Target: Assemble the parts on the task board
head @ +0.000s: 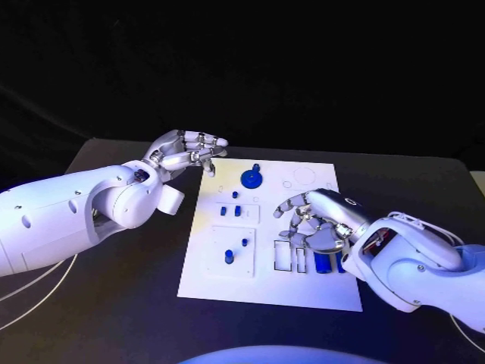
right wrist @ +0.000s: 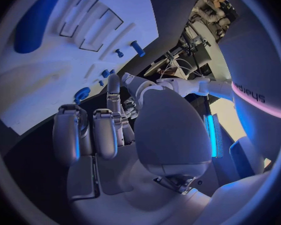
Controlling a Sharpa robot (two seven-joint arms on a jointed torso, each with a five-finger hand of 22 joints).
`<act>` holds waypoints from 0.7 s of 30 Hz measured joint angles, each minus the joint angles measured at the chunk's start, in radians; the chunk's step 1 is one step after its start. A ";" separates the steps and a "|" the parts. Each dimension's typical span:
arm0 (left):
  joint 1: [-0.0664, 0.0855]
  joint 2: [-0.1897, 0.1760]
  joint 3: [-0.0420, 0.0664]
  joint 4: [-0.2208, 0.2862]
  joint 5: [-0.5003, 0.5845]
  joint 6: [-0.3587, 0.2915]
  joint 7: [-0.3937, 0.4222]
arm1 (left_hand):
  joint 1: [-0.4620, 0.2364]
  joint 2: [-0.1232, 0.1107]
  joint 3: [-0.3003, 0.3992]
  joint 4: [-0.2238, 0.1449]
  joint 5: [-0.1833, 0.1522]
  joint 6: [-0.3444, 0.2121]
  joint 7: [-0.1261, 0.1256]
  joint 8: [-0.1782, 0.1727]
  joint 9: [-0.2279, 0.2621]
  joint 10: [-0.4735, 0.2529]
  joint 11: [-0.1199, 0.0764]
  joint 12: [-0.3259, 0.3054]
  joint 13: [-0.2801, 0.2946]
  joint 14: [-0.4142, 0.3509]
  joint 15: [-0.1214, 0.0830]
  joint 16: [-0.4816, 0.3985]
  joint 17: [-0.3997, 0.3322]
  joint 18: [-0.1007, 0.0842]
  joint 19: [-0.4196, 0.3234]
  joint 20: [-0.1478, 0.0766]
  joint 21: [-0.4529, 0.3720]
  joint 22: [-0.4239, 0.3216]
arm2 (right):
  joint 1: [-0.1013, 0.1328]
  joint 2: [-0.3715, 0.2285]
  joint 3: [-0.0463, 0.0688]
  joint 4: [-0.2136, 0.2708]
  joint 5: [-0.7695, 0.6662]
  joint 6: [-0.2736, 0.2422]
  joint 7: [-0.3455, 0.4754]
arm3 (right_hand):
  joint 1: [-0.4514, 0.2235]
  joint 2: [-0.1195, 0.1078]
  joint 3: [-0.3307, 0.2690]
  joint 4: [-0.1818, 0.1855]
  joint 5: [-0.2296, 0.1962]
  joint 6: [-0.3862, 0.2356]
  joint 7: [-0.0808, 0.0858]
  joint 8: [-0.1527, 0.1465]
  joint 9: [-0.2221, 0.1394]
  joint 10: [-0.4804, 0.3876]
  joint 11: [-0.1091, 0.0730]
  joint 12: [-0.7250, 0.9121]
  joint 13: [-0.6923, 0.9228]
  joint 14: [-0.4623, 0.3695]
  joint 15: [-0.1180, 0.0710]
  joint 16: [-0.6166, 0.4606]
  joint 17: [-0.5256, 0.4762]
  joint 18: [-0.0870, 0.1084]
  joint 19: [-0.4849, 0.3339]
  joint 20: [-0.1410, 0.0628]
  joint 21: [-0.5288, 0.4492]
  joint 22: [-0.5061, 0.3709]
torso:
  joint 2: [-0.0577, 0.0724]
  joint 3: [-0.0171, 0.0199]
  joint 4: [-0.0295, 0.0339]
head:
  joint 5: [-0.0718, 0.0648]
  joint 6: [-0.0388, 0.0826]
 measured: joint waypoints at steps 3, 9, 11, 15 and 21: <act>0.000 0.002 -0.001 -0.002 0.000 0.000 0.000 | 0.000 0.000 0.000 0.000 0.000 0.000 0.000 0.000 0.000 0.000 0.000 0.000 0.000 0.000 0.000 0.000 0.000 0.000 0.000 0.000 0.000 0.000 | 0.013 -0.064 -0.001 0.010 0.122 0.002 0.015 | -0.036 0.014 -0.051 0.031 0.006 0.030 -0.023 0.043 0.050 -0.002 -0.011 0.337 0.349 0.002 -0.013 0.002 0.000 -0.015 0.000 -0.003 0.034 0.000 | -0.003 -0.0007 -0.0020 | -0.032 0.004; 0.000 0.003 -0.004 -0.004 0.000 0.001 0.000 | 0.000 0.000 0.000 0.000 0.000 0.000 0.000 0.000 0.000 0.000 0.000 0.000 0.000 0.000 0.000 0.000 0.000 0.000 0.000 0.000 0.000 0.000 | 0.019 -0.158 -0.014 0.019 0.236 0.021 0.009 | -0.067 0.027 -0.127 0.086 0.060 0.041 -0.034 0.100 0.145 0.100 -0.025 0.872 0.841 0.004 -0.018 0.048 0.000 -0.025 0.000 -0.011 0.103 0.000 | -0.009 -0.0036 -0.0079 | -0.083 0.004; 0.000 0.003 -0.004 -0.005 0.000 0.002 0.000 | 0.000 0.000 0.000 0.000 0.000 0.000 0.000 0.000 0.000 0.000 0.000 0.000 0.000 0.000 0.000 0.000 0.000 0.000 0.000 0.000 0.000 0.000 | 0.018 -0.184 -0.018 0.028 0.238 0.028 -0.005 | -0.067 0.027 -0.143 0.101 0.060 0.041 -0.034 0.105 0.166 0.128 -0.025 0.956 0.877 0.004 -0.018 0.062 0.000 -0.032 0.000 -0.011 0.126 0.000 | -0.012 -0.0045 -0.0108 | -0.102 0.001; 0.000 0.003 -0.005 -0.005 0.000 0.002 0.000 | 0.000 0.000 0.000 0.000 0.000 0.000 0.000 0.000 0.000 0.000 0.000 0.000 0.000 0.000 0.000 0.000 0.000 0.000 0.000 0.000 0.000 0.000 | 0.005 -0.217 -0.025 0.048 0.200 0.036 -0.053 | -0.067 0.027 -0.169 0.119 0.047 0.037 -0.038 0.105 0.187 0.138 -0.025 1.009 0.884 0.004 -0.018 0.073 0.000 -0.032 0.000 -0.011 0.153 0.000 | -0.016 -0.0059 -0.0169 | -0.120 -0.003; 0.000 0.003 -0.005 -0.006 0.000 0.003 0.001 | 0.000 0.000 0.000 0.000 0.000 0.000 0.000 0.000 0.000 0.000 0.000 0.000 0.000 0.000 0.000 0.000 0.000 0.000 0.000 0.000 0.000 0.000 | -0.031 -0.216 -0.030 0.062 0.100 0.039 -0.137 | -0.091 0.027 -0.201 0.129 0.043 0.037 -0.038 0.105 0.198 0.145 -0.025 1.024 0.884 0.004 -0.018 0.084 0.000 -0.032 0.000 -0.011 0.179 0.000 | -0.019 -0.0073 -0.0251 | -0.133 -0.009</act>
